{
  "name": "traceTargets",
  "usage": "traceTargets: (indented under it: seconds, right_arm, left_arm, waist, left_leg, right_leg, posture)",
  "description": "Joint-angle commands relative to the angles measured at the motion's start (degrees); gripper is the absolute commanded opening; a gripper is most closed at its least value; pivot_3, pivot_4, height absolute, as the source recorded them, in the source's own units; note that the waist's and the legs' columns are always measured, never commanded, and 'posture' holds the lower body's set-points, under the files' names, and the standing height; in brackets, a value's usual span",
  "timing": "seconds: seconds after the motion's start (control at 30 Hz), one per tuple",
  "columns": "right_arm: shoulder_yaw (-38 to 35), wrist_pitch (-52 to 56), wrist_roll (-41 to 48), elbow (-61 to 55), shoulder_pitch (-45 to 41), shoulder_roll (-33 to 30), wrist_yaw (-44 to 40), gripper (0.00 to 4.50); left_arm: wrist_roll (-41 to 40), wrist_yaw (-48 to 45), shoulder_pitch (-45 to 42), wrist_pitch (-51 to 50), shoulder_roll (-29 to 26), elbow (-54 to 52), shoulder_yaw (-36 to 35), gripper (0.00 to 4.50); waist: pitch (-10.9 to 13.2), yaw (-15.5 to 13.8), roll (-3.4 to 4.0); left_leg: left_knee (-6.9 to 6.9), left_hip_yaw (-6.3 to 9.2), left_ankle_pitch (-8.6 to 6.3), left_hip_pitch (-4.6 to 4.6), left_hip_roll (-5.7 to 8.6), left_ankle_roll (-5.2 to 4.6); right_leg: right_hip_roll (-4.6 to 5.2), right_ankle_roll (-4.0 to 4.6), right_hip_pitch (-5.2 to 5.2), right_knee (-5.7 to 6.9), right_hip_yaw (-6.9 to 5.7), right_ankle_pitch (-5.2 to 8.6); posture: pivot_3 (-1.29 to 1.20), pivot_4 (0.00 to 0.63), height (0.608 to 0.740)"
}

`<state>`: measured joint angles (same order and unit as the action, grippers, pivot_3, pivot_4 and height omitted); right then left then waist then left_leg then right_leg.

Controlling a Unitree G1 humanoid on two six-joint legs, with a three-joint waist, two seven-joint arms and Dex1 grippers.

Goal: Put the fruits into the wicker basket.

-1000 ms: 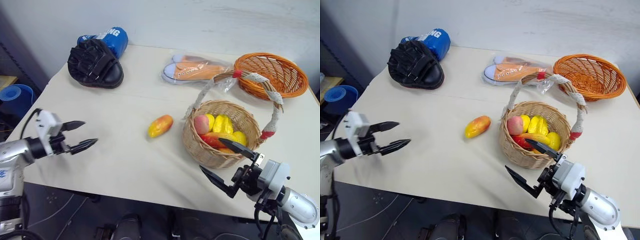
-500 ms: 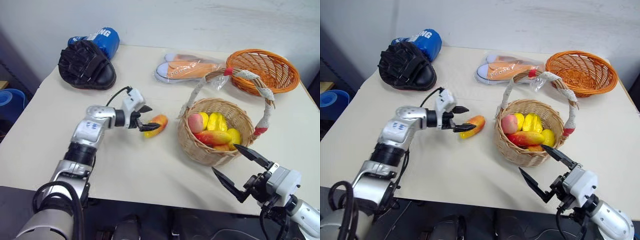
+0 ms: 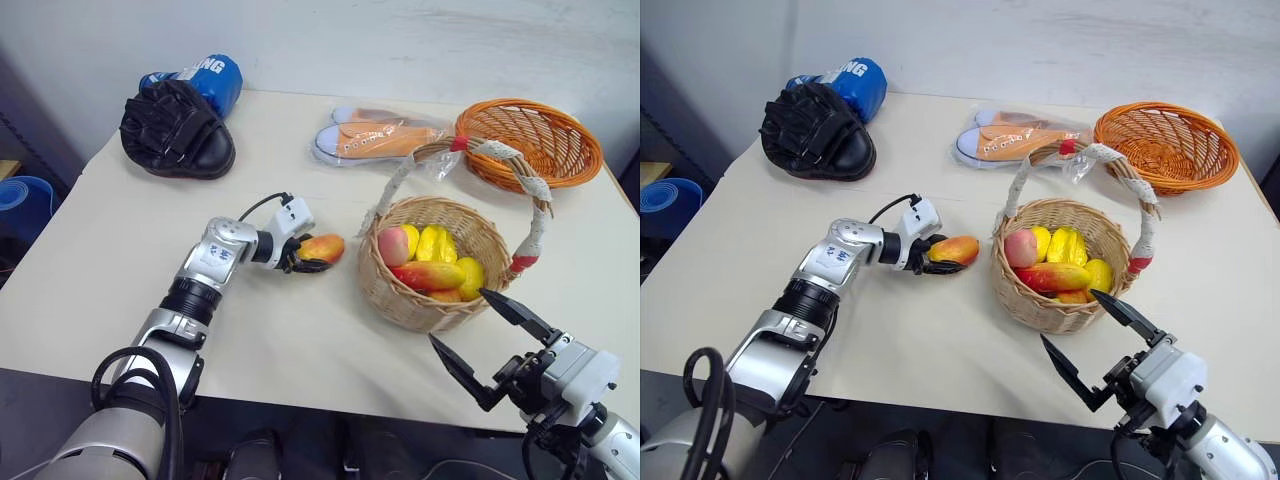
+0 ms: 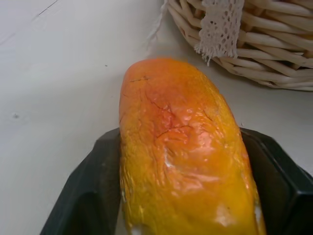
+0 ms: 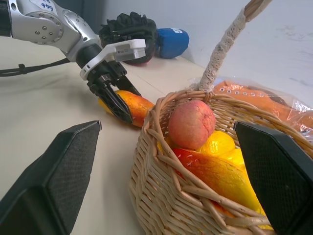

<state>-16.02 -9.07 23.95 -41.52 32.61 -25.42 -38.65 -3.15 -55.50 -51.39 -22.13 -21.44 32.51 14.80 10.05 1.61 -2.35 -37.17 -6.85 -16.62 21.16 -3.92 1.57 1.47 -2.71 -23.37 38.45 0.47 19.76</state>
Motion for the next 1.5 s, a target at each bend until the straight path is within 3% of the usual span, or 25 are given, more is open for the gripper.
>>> traceTargets:
  seconds: [0.03,0.17,0.27,0.4,0.47,0.57,0.67,0.8,0.87,1.0,1.13,1.23,1.4,1.5]
  right_arm:
    - [-1.36,-2.03,0.28,-1.39,1.92,1.01,0.39,4.5]
    - [-3.94,-3.73,0.01,-0.68,4.17,3.2,2.1,4.5]
    - [-6.55,-5.73,0.42,1.43,5.67,5.2,2.63,4.5]
    - [-9.12,-8.24,1.43,4.43,7.55,8.43,3.61,4.5]
    - [-9.42,-8.8,1.52,4.86,7.9,9.16,3.85,4.5]
    - [-9.36,-9.71,0.97,4.55,9.2,10.85,4.76,4.5]
    - [-8.18,-10.14,0.32,2.8,10.93,12.72,5.85,4.5]
    - [-7.01,-9.93,0.3,0.53,13.2,14.78,7.37,4.5]
    - [-7.16,-10.03,0.77,0.26,13.95,15.55,8.0,4.5]
    - [-8.72,-10.38,2.56,0.96,15.82,15.19,7.22,4.5]
    - [-11.12,-9.58,6.59,3.89,17.48,13.2,4.96,4.5]
    - [-13.72,-5.96,11.97,6.04,16.3,7.84,1.74,4.5]
    - [-18.78,1.94,20.06,10.07,5.24,-4.79,-0.41,4.5]
    - [-18.37,7.76,22.97,12.98,-1.52,-11.55,-3.05,4.5]
  left_arm:
    - [-4.88,-12.27,0.85,0.19,-5.56,-6.98,-1.7,2.87]
    - [-11.98,-21.41,-0.02,0.34,-8.39,-14.05,-5.1,2.87]
    - [-19.4,-25.38,-1.73,-3.29,-6.61,-21.75,-7.33,2.87]
    - [-16.22,-17.06,-3.88,-0.61,4.82,-23.61,-2.32,2.87]
    - [-13.03,-15.13,-3.61,2.19,7.6,-22.91,0.46,2.87]
    - [-11.51,-4.62,-5.96,1.09,17.44,-17.32,0.62,2.87]
    - [-7.44,-1.36,-7.03,5.19,20.2,-12.76,2.45,2.87]
    - [-7.48,-2.2,-7.13,6.58,20.54,-9.89,2.42,4.14]
    - [-7.61,-3.02,-7.05,6.99,19.2,-9.7,1.86,4.47]
    - [-13.43,-6.41,-5.7,9.41,16.5,-12.72,-4.0,4.47]
    - [-19.7,-16.12,0.69,10.89,8.28,-19.05,-9.14,4.47]
    - [-19.9,-18.36,4.24,13.2,-0.2,-21.61,-13.1,4.47]
    - [-24.15,-22.44,12.57,5.43,-13.5,-28.91,-17.56,4.47]
    - [-26.2,-24.12,19.25,5.39,-17.25,-31.96,-19.49,4.47]
  waist:
    - [0.01,0.21,0.01]
    - [0.03,-0.03,0.05]
    - [0.03,-0.85,0.05]
    - [-0.02,-1.9,0.14]
    - [-0.04,-1.62,0.18]
    - [0.0,-1.15,0.25]
    - [0.0,-0.84,0.27]
    - [-0.02,0.05,0.48]
    - [0.0,0.06,0.5]
    - [0.02,0.01,0.54]
    - [0.02,0.24,0.61]
    - [0.07,0.33,0.67]
    - [0.09,0.19,0.68]
    - [0.13,-0.03,0.79]
  left_leg:
    - [0.0,-0.01,0.0,-0.01,0.0,0.01]
    - [0.05,0.02,0.09,0.0,-0.06,0.18]
    - [-0.01,0.11,0.09,0.03,0.01,0.14]
    - [-0.11,0.24,-0.02,0.02,0.12,-0.07]
    - [-0.08,0.28,-0.1,-0.1,0.15,-0.21]
    - [-0.07,0.2,-0.14,-0.11,0.16,-0.27]
    - [-0.06,0.26,-0.21,-0.11,0.16,-0.4]
    - [0.1,0.32,-0.22,-0.14,0.13,-0.42]
    - [0.1,0.32,-0.21,-0.13,0.11,-0.41]
    - [0.08,0.35,-0.21,-0.12,0.12,-0.39]
    - [0.14,0.32,-0.12,-0.14,0.08,-0.2]
    - [0.11,0.3,-0.09,-0.21,0.04,-0.15]
    - [0.04,0.29,-0.14,-0.19,0.11,-0.37]
    - [0.15,0.25,-0.16,-0.48,0.11,-0.37]
  right_leg:
    - [-0.01,0.0,-0.01,0.01,0.0,0.0]
    - [-0.03,0.11,-0.07,0.09,-0.05,0.06]
    - [0.05,0.11,0.01,0.07,-0.1,0.07]
    - [0.08,-0.03,0.27,-0.22,-0.08,0.04]
    - [0.05,-0.2,0.57,-0.53,-0.03,-0.04]
    - [0.04,-0.28,0.6,-0.59,0.06,-0.08]
    - [-0.02,-0.28,0.58,-0.6,0.06,-0.08]
    - [-0.05,-0.26,0.58,-0.57,0.04,-0.07]
    - [-0.05,-0.26,0.58,-0.56,0.03,-0.07]
    - [-0.03,-0.26,0.58,-0.57,0.01,-0.07]
    - [-0.03,-0.22,0.58,-0.57,0.01,-0.05]
    - [-0.03,-0.2,0.59,-0.51,0.01,-0.04]
    - [0.1,-0.24,0.64,-0.54,0.01,-0.11]
    - [0.14,-0.21,0.84,-0.58,0.01,-0.09]
  posture:
    - [0.0,0.15,0.74]
    - [0.0,0.15,0.74]
    - [0.0,0.15,0.74]
    - [0.0,0.15,0.74]
    - [0.0,0.15,0.74]
    - [0.0,0.15,0.74]
    - [0.0,0.15,0.74]
    - [0.0,0.15,0.74]
    - [0.0,0.15,0.74]
    - [0.0,0.15,0.74]
    - [0.0,0.15,0.74]
    - [0.0,0.15,0.74]
    - [0.0,0.15,0.74]
    - [0.0,0.15,0.74]
